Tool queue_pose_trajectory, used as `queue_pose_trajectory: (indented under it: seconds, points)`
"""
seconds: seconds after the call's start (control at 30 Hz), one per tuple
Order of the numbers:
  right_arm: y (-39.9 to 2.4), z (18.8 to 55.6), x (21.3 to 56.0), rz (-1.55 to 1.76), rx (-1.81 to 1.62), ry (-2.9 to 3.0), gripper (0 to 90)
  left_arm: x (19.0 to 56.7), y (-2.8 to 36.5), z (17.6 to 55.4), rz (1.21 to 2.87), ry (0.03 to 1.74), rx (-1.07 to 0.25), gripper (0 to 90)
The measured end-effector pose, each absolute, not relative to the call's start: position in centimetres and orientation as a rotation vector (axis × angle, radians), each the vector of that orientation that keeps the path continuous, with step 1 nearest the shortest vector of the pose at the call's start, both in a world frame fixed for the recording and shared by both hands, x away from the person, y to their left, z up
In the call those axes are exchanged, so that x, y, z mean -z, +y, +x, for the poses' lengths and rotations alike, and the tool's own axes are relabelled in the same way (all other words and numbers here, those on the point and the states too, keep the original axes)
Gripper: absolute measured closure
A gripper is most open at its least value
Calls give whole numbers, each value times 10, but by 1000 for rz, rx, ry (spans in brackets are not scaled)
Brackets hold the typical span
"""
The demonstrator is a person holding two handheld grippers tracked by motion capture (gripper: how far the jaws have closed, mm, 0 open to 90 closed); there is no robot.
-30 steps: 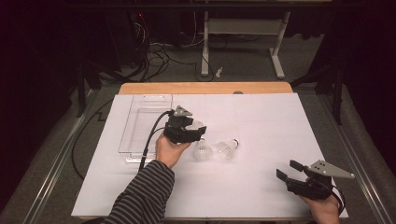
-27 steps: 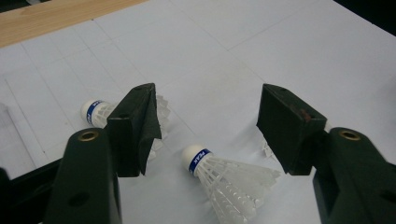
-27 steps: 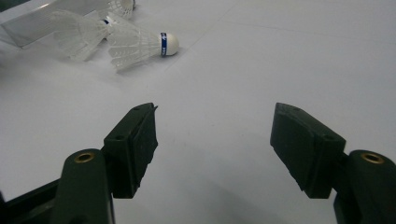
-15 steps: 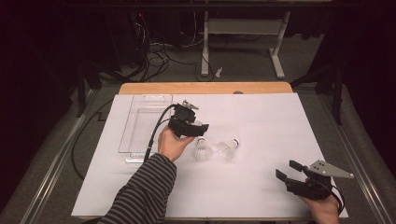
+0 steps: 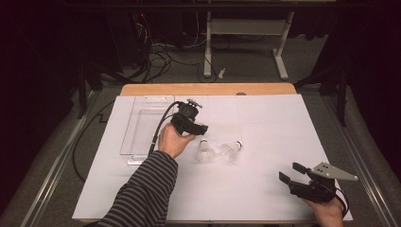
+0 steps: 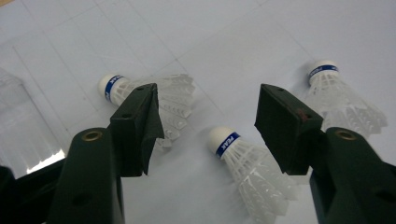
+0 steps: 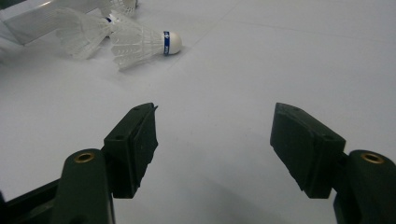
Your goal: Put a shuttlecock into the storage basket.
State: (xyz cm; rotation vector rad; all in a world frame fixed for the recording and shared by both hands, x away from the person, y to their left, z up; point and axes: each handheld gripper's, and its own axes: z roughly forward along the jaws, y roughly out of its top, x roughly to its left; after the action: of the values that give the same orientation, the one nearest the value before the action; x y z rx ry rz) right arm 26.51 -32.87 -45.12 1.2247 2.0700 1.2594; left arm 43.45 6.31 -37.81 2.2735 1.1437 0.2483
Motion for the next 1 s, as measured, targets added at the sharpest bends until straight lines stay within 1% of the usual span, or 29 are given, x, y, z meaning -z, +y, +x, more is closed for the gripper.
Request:
queue_pose_trajectory:
  seconds: [0.1,0.33,0.7,1.0]
  points:
    - [-329,265,451,1226,-1260,2070,321,376,63,439,2286,1161,-248,405]
    - [-329,265,451,1229,-1263,2072,321,377,57,448,2356,1194,-203,398]
    - [-329,266,452,1233,-1258,2080,321,386,54,460,2436,1261,-194,387]
    - [-329,266,452,1231,-1260,2078,321,394,61,469,2462,1322,-173,464]
